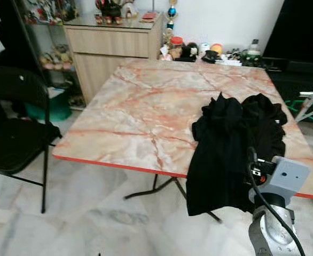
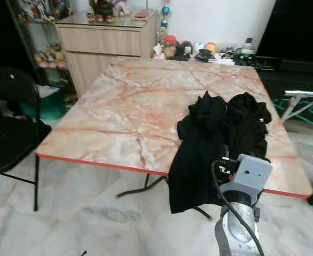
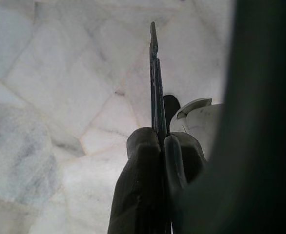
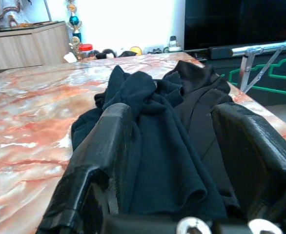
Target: Hang hanger
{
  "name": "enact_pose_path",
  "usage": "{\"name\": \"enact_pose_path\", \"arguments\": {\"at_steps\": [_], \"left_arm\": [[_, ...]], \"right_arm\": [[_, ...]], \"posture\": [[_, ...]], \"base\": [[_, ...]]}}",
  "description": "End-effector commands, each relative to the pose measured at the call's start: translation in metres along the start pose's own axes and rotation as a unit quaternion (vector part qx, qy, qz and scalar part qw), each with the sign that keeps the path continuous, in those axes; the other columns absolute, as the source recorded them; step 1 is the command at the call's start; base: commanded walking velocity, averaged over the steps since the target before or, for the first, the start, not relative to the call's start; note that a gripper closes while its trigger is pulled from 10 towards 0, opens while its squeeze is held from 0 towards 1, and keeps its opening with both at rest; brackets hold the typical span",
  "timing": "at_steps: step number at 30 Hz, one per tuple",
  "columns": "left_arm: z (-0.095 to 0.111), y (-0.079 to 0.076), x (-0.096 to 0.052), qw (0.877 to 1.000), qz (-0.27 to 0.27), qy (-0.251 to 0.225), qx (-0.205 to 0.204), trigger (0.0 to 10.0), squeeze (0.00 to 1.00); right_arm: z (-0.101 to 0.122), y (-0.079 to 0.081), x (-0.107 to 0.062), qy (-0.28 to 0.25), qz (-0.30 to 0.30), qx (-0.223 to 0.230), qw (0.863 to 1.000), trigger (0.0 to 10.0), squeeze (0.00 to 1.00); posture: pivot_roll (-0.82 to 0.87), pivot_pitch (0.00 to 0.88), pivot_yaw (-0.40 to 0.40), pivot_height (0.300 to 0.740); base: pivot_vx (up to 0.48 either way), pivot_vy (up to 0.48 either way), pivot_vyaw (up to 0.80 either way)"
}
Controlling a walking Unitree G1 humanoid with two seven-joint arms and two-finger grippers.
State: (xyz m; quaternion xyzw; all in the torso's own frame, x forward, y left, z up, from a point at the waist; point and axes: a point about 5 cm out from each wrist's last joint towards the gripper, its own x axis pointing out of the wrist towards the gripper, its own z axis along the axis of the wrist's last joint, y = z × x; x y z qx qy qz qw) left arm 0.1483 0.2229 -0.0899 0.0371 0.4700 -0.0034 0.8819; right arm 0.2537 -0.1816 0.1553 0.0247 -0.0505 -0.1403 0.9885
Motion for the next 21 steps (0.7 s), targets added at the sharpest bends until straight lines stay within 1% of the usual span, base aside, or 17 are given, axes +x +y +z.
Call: {"name": "enact_pose_path", "arguments": {"at_steps": [1,4,6,7,14,17,21], "left_arm": [[-0.0037,-0.0032,-0.0001,1.0,-0.006,0.009,0.005,10.0,0.0],[-0.0037,-0.0035,-0.0001,1.0,-0.008,0.011,0.015,10.0,0.0],[-0.0044,-0.0042,-0.0001,1.0,-0.009,0.012,0.016,10.0,0.0],[-0.005,-0.0049,-0.0002,1.0,-0.009,0.012,0.008,10.0,0.0],[-0.0054,-0.0054,-0.0001,1.0,-0.011,0.014,0.011,10.0,0.0],[-0.0059,-0.0055,-0.0002,1.0,-0.01,0.015,0.01,10.0,0.0],[-0.0054,-0.0058,0.0001,1.0,-0.011,0.016,0.007,10.0,0.0]], "right_arm": [[0.0009,0.001,0.0012,-0.002,0.0,-0.001,1.0,10.0,0.0],[0.0011,0.0015,0.0012,-0.003,0.0,0.001,1.0,10.0,0.0],[0.0013,0.0014,0.0011,-0.004,-0.002,0.003,1.0,10.0,0.0],[0.0009,0.0004,0.0007,-0.004,-0.006,0.004,1.0,10.0,0.0],[0.0007,-0.0041,0.0008,-0.003,-0.024,0.002,1.0,10.0,0.0],[0.0002,-0.005,0.0018,-0.003,-0.029,0.008,1.0,10.0,0.0],[0.0015,-0.0003,0.0028,-0.008,-0.018,0.006,1.0,10.0,0.0]], "posture": [[0.05,0.063,-0.017,0.74],[0.05,0.064,-0.018,0.74],[0.05,0.065,-0.019,0.74],[0.05,0.069,-0.019,0.74],[0.05,0.076,-0.018,0.74],[0.05,0.077,-0.018,0.74],[0.05,0.077,-0.017,0.74]], "base": [[0.0,0.0,0.0],[0.0,0.0,0.0],[0.0,-0.412,0.0],[0.0,-0.416,0.0],[0.0,-0.418,0.0],[0.0,-0.42,0.0],[0.0,-0.419,0.0]]}}
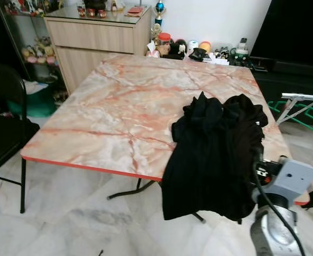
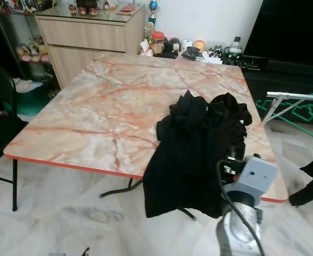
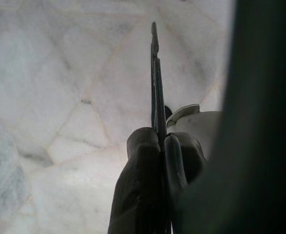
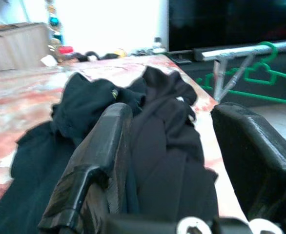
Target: Hang hanger
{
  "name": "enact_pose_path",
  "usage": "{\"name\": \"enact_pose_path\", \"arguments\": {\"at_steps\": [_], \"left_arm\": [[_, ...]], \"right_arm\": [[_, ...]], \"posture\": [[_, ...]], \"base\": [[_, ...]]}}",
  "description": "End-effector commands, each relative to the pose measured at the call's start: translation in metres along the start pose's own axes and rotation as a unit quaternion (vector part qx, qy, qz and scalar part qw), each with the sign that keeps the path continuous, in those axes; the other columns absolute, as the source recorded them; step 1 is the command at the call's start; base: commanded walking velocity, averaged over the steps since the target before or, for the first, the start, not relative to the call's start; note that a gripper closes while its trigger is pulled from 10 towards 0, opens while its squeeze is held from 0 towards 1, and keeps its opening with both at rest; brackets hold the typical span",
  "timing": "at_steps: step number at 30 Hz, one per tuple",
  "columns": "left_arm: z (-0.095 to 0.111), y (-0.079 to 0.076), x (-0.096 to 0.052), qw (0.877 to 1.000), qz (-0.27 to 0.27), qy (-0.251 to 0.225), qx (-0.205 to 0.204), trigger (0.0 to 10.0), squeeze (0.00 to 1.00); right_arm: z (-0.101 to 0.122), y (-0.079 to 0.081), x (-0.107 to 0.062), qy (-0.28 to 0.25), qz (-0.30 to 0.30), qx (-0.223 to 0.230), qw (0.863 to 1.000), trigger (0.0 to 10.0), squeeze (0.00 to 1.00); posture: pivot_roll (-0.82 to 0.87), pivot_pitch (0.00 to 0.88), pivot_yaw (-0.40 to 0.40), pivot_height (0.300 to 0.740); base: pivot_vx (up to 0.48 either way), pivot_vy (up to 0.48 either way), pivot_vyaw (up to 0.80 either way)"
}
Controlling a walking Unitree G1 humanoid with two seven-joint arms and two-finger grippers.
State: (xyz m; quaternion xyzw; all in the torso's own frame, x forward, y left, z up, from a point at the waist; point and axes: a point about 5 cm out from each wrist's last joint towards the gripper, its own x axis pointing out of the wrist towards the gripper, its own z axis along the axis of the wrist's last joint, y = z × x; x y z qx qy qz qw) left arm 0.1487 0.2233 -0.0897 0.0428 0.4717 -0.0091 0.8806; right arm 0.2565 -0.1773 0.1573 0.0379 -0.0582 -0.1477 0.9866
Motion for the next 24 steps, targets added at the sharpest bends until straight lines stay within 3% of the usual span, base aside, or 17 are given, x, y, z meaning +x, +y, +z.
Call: {"name": "enact_pose_path", "arguments": {"at_steps": [1,6,15,21,24], "left_arm": [[-0.006,-0.006,0.0,1.0,-0.009,0.014,-0.001,10.0,0.0],[-0.006,-0.007,0.0,1.0,-0.009,0.015,-0.002,10.0,0.0],[-0.007,-0.004,-0.001,1.0,-0.008,0.016,-0.001,10.0,0.0],[-0.003,-0.001,0.0,1.0,-0.004,0.013,0.0,10.0,0.0],[-0.003,-0.001,0.0,1.0,-0.004,0.013,0.0,10.0,0.0]], "right_arm": [[0.0,-0.004,0.002,-0.002,-0.008,-0.006,1.0,10.0,0.0],[-0.003,-0.001,0.004,0.003,0.008,-0.014,1.0,10.0,0.0],[-0.011,-0.011,0.011,0.007,0.003,-0.027,1.0,10.0,0.0],[-0.048,-0.039,0.018,0.065,-0.041,-0.021,0.997,10.0,0.0],[-0.082,-0.05,0.018,0.142,-0.05,-0.001,0.989,10.0,0.0]], "posture": [[0.05,0.077,-0.016,0.74],[0.06,0.078,-0.014,0.74],[0.05,0.072,0.0,0.74],[0.04,0.063,0.005,0.74],[0.05,0.057,0.01,0.74]], "base": [[0.0,-0.416,0.0],[0.0,-0.416,0.0],[0.0,-0.416,0.0],[0.0,-0.414,0.0],[0.0,-0.414,0.0]]}}
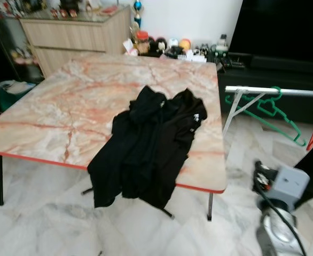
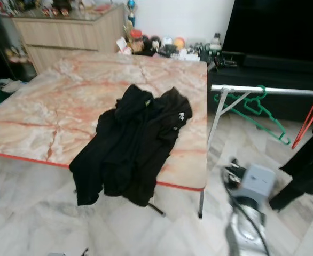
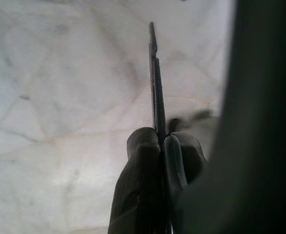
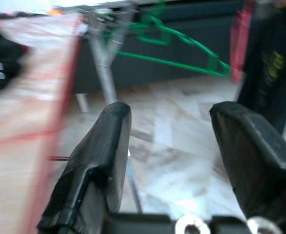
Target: Hang hanger
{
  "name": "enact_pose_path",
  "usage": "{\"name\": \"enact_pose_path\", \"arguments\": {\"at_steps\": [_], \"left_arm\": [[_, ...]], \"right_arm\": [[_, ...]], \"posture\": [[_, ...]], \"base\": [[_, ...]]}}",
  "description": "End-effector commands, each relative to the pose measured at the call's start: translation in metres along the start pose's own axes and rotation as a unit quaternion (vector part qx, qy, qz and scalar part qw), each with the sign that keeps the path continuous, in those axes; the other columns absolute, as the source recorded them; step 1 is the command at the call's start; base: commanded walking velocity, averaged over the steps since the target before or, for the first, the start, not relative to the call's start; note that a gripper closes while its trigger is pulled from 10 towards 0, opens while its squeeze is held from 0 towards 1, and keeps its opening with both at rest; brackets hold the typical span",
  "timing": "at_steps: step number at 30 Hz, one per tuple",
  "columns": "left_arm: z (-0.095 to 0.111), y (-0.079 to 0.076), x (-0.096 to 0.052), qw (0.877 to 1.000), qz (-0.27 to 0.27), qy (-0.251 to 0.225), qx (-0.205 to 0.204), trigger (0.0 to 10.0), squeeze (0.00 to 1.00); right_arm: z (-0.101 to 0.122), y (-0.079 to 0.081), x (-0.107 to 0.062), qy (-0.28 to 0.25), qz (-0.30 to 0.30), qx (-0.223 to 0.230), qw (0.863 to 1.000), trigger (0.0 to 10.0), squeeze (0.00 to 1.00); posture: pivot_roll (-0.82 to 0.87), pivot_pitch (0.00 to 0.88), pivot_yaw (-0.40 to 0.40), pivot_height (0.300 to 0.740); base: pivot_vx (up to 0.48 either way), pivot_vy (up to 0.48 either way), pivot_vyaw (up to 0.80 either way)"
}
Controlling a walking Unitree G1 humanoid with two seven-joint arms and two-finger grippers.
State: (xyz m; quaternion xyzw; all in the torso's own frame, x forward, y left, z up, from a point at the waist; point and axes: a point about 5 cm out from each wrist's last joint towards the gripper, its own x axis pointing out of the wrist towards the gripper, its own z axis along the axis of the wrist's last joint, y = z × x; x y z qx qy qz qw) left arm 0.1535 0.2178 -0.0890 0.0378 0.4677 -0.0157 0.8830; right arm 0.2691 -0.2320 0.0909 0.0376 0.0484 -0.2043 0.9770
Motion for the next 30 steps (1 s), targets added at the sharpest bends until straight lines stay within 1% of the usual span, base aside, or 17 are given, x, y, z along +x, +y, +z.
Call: {"name": "enact_pose_path", "arguments": {"at_steps": [1,2,3,5,7,8,11,12,13,14,15,16,19,21,22,23,30], "left_arm": [[-0.007,0.005,-0.002,1.0,0.004,0.018,0.002,10.0,0.0],[-0.007,0.005,-0.002,1.0,0.004,0.018,0.001,10.0,0.0],[-0.007,0.005,-0.002,1.0,0.005,0.017,0.0,10.0,0.0],[-0.006,0.004,-0.002,1.0,0.005,0.016,0.0,10.0,0.0],[-0.004,0.004,-0.001,1.0,0.006,0.014,-0.002,10.0,0.0],[-0.004,0.004,-0.001,1.0,0.006,0.014,-0.002,10.0,0.0],[-0.002,0.004,0.0,1.0,0.006,0.013,-0.002,10.0,0.0],[-0.001,0.004,0.0,1.0,0.006,0.012,-0.002,10.0,0.0],[0.0,0.005,0.0,1.0,0.007,0.012,-0.002,10.0,0.0],[0.0,0.005,0.0,1.0,0.007,0.011,-0.002,10.0,0.0],[0.0,0.005,0.0,1.0,0.007,0.012,-0.001,10.0,0.0],[0.001,0.004,0.0,1.0,0.007,0.012,-0.001,10.0,0.0],[0.003,0.003,0.001,1.0,0.007,0.01,-0.001,10.0,0.0],[0.004,0.004,0.001,1.0,0.007,0.009,0.001,10.0,0.0],[0.004,0.004,0.001,1.0,0.007,0.008,0.001,10.0,0.0],[0.003,0.006,0.001,1.0,0.009,0.01,0.004,10.0,0.0],[0.002,0.006,0.0,1.0,0.007,0.015,0.01,10.0,0.0]], "right_arm": [[-0.023,0.005,0.0,0.051,0.016,0.015,0.998,10.0,0.0],[-0.031,0.006,0.001,0.065,0.024,0.017,0.997,10.0,0.0],[-0.048,0.006,0.0,0.093,0.04,-0.003,0.995,10.0,0.0],[-0.064,0.008,-0.002,0.123,0.059,-0.022,0.99,10.0,0.0],[-0.096,0.009,-0.01,0.179,0.082,-0.048,0.979,10.0,0.0],[-0.096,0.009,-0.01,0.179,0.082,-0.048,0.979,10.0,0.0],[-0.129,0.008,-0.026,0.254,0.106,-0.085,0.958,10.0,0.0],[-0.14,0.007,-0.033,0.28,0.109,-0.087,0.95,10.0,0.0],[-0.154,0.006,-0.044,0.318,0.109,-0.081,0.938,10.0,0.0],[-0.156,0.006,-0.047,0.325,0.108,-0.078,0.936,10.0,0.0],[-0.163,0.006,-0.054,0.343,0.111,-0.084,0.929,10.0,0.0],[-0.173,0.005,-0.065,0.369,0.12,-0.098,0.916,10.0,0.0],[-0.191,0.002,-0.089,0.422,0.131,-0.107,0.891,10.0,0.0],[-0.195,-0.002,-0.094,0.433,0.116,-0.11,0.887,10.0,0.0],[-0.195,-0.002,-0.095,0.434,0.106,-0.1,0.889,10.0,0.0],[-0.194,0.003,-0.093,0.424,0.098,-0.07,0.898,10.0,0.0],[-0.19,0.009,-0.088,0.415,0.117,-0.064,0.9,10.0,0.0]], "posture": [[0.05,0.056,0.01,0.74],[0.05,0.054,0.008,0.74],[0.05,0.054,0.008,0.74],[0.05,0.047,0.006,0.74],[0.06,0.041,0.007,0.74],[0.06,0.041,0.007,0.74],[0.07,0.033,0.01,0.74],[0.07,0.032,0.011,0.74],[0.06,0.031,0.016,0.74],[0.06,0.031,0.016,0.74],[0.06,0.03,0.014,0.74],[0.07,0.027,0.014,0.74],[0.09,0.031,0.017,0.74],[0.09,0.03,0.018,0.74],[0.09,0.029,0.019,0.74],[0.08,0.027,0.023,0.74],[0.07,0.019,0.019,0.74]], "base": [[0.0,-0.416,0.0],[0.0,-0.412,0.0],[0.0,-0.412,0.0],[0.0,-0.416,0.0],[0.0,-0.416,0.0],[0.0,-0.416,0.0],[0.0,-0.414,0.0],[0.0,-0.412,0.0],[0.0,-0.412,0.0],[0.0,-0.412,0.0],[0.0,-0.409,0.0],[0.0,-0.416,0.0],[0.0,-0.412,0.0],[0.0,-0.42,0.0],[0.0,-0.412,0.0],[0.0,-0.416,0.0],[0.0,-0.415,0.0]]}}
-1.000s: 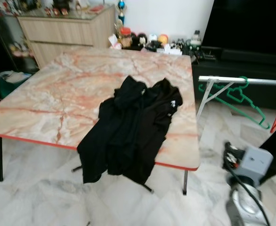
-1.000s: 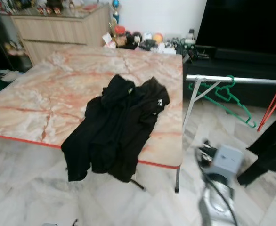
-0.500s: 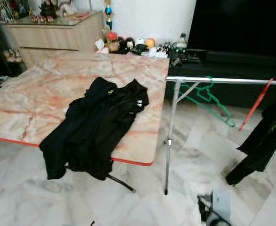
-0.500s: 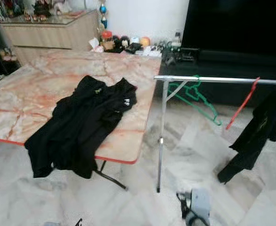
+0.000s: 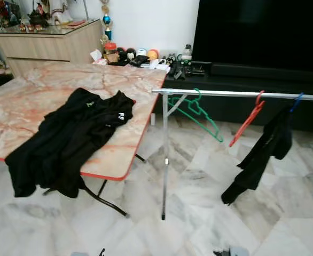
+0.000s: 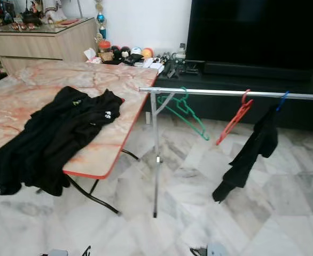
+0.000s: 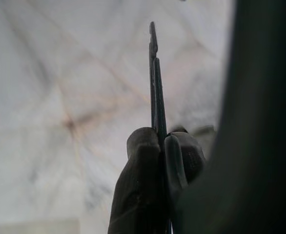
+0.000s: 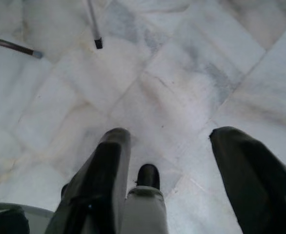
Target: Hang hanger
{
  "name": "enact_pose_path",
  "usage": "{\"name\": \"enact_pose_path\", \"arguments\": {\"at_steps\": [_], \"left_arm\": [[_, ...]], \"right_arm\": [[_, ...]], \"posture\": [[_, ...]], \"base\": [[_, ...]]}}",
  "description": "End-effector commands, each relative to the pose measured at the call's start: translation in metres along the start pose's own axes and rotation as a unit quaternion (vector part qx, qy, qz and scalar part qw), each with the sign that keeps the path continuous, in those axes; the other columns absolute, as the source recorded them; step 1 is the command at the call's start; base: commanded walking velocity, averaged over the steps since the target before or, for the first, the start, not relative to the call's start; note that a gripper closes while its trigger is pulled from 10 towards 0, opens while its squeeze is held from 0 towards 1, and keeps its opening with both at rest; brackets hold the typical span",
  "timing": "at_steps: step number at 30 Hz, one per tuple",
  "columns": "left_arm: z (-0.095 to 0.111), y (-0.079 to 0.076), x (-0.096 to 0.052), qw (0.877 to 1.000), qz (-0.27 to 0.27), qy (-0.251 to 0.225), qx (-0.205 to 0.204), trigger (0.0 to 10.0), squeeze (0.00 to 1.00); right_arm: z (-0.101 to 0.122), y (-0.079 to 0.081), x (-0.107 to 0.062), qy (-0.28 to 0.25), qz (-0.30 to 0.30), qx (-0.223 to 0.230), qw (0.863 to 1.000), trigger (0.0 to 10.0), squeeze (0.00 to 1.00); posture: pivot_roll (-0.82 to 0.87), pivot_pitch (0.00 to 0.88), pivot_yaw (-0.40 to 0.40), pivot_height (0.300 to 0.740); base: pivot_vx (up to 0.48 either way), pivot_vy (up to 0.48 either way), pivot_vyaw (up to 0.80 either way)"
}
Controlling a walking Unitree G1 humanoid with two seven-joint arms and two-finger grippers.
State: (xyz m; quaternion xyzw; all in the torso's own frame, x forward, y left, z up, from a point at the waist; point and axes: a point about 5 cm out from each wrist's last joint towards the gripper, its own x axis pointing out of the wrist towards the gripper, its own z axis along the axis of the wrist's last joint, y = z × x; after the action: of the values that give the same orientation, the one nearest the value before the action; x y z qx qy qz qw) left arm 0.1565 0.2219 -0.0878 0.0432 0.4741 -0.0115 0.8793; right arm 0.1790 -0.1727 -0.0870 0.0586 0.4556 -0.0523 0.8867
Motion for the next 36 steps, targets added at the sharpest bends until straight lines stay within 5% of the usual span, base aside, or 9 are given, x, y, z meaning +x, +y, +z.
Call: {"name": "enact_pose_path", "arguments": {"at_steps": [1,13,36], "left_arm": [[0.0,0.0,0.0,1.0,0.0,0.006,0.007,10.0,0.0],[-0.008,-0.004,-0.001,1.0,-0.009,0.017,0.017,10.0,0.0],[-0.008,-0.002,-0.001,1.0,-0.002,0.014,0.005,10.0,0.0]], "right_arm": [[0.001,0.001,0.0,-0.001,0.007,0.003,1.0,10.0,0.0],[0.006,0.006,0.001,-0.013,0.02,-0.013,1.0,10.0,0.0],[0.006,-0.004,0.001,-0.024,-0.007,0.043,0.999,10.0,0.0]], "posture": [[0.08,0.023,0.017,0.74],[0.06,0.009,0.025,0.74],[0.05,0.054,0.026,0.74]], "base": [[0.0,-0.416,0.0],[0.0,-0.414,0.0],[0.0,-0.416,0.0]]}}
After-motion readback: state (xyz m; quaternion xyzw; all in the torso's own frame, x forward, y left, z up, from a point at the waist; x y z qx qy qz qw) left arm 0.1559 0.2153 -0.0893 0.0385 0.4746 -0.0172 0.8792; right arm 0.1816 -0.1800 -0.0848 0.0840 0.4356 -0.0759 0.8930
